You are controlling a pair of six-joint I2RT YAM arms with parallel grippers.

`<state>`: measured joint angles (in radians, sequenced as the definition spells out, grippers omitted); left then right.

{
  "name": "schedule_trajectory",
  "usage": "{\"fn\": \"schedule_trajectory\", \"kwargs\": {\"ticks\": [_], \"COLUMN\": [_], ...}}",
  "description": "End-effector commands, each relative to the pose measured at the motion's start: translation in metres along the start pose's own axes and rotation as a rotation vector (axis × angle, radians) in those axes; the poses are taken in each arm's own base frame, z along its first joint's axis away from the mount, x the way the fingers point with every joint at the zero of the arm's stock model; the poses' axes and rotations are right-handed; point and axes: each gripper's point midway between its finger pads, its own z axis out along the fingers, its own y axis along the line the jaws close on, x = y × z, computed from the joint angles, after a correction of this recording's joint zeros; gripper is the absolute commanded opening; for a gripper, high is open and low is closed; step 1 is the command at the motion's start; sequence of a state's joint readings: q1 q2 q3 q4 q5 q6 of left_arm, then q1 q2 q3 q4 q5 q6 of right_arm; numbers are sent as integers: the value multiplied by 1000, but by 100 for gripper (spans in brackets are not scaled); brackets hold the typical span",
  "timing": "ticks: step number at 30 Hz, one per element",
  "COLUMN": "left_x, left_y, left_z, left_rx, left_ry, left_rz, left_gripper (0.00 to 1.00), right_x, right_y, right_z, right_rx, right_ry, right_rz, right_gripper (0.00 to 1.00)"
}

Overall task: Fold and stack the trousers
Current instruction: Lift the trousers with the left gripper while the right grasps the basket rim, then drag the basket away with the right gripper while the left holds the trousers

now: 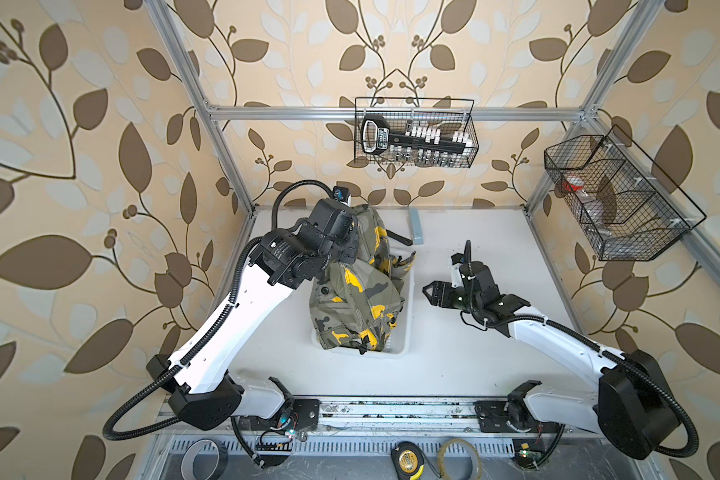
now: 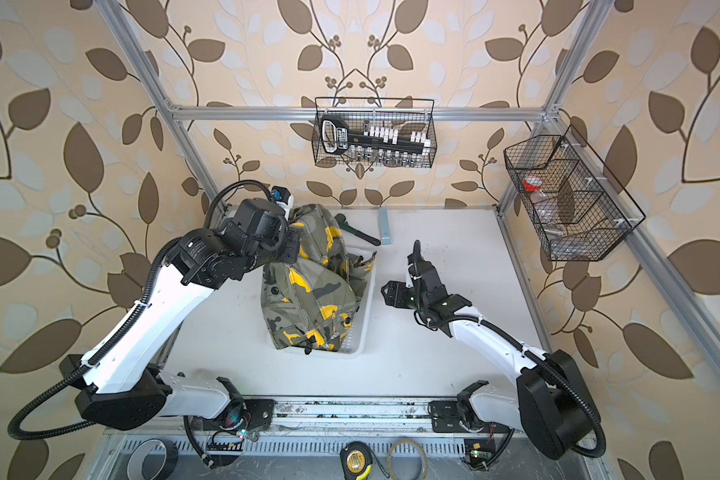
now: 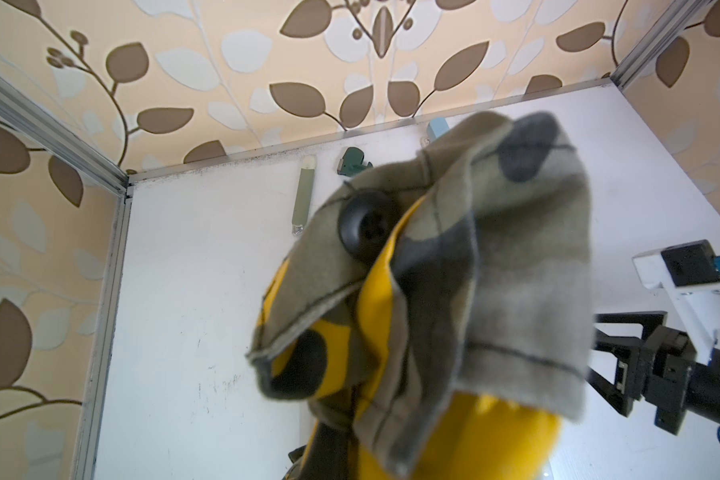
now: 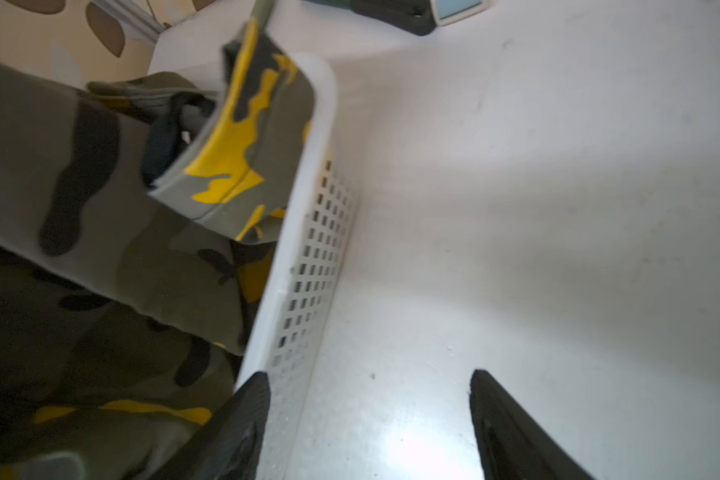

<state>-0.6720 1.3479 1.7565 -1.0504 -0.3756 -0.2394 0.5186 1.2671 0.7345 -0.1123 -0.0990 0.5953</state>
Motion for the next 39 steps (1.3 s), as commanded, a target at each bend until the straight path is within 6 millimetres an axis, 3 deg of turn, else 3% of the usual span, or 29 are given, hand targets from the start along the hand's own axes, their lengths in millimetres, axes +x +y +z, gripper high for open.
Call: {"fn": "schedule_trajectory", "kwargs": {"ticks": [1,5,8,10,12,18,21,29,39], "left_x": [-25,-22,-19,-17,-15,-16,-22,-29,-29], "left_y": [13,14,17,19,22,35,48,83,130], "left_z": [-22,-21,-21,-22,-23,-35,-47,-64,-79], "left_rx": [-4,-3,-8,-13,-21,-67,-123,-297,-484], "left_ry": [-125,-119,-112,-107,-105,-112,-135,-147,-146], "left_rz": [-75,-80,-79,-79,-80,-86,-90,-67,-101], "left_gripper": [0,0,0,0,0,0,0,0,0], "right_x": [-1,19,24,27,28,25,25,18,7], "right_y": [34,42,36,34,34,17,-4,-63,-165], "right_z": [10,29,43,49,50,33,20,-16,-80], "right_rx": [-68,-15,57,87,105,197,255,380,625], "right_ry": [-10,63,92,110,113,82,66,26,-43], "right_rz": [20,-24,-28,-22,-23,9,33,88,183], "right_gripper": [73,69,61,50,34,28,20,13,9]}}
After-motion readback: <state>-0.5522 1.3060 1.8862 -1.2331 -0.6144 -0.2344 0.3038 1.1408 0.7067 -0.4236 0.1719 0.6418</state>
